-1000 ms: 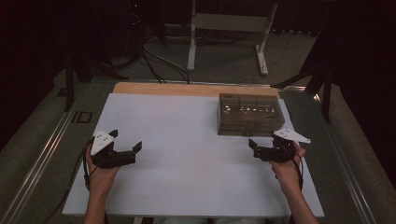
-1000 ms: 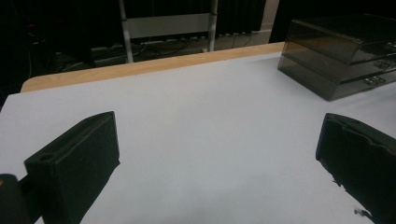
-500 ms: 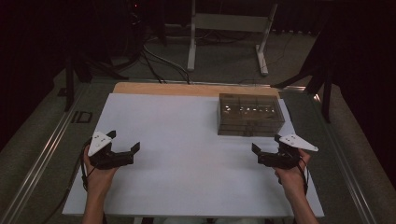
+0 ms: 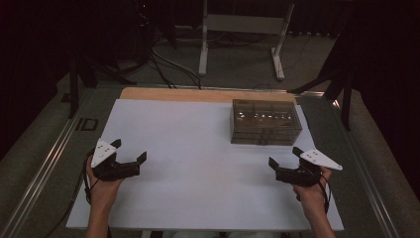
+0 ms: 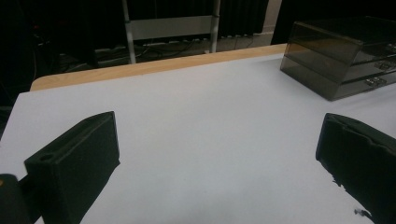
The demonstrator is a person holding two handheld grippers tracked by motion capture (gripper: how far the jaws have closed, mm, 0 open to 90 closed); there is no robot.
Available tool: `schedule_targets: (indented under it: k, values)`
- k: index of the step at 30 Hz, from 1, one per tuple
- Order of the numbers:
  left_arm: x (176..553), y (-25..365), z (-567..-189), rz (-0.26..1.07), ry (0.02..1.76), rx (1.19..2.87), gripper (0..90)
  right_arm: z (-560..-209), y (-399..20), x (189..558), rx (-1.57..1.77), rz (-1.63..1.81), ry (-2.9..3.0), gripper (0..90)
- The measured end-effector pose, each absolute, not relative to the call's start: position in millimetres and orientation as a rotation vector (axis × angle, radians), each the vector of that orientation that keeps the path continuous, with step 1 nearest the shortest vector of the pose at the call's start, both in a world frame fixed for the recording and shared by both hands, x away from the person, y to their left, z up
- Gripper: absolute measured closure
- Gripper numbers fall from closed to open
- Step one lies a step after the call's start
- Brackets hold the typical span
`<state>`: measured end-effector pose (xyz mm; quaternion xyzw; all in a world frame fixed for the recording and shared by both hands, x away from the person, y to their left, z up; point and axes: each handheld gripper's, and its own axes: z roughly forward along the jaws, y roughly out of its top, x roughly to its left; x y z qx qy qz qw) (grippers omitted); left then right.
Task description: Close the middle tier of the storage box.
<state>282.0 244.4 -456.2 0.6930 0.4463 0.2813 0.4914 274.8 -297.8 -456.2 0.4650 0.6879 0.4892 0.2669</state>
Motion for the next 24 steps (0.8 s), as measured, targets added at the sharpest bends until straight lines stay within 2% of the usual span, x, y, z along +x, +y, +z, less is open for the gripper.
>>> schedule_targets:
  k: [24]
  values:
    - [275.4,244.6,-457.9,0.715,1.015,1.679,1.0,-459.9,-304.4,259.3,1.200,1.380,1.790,0.2]
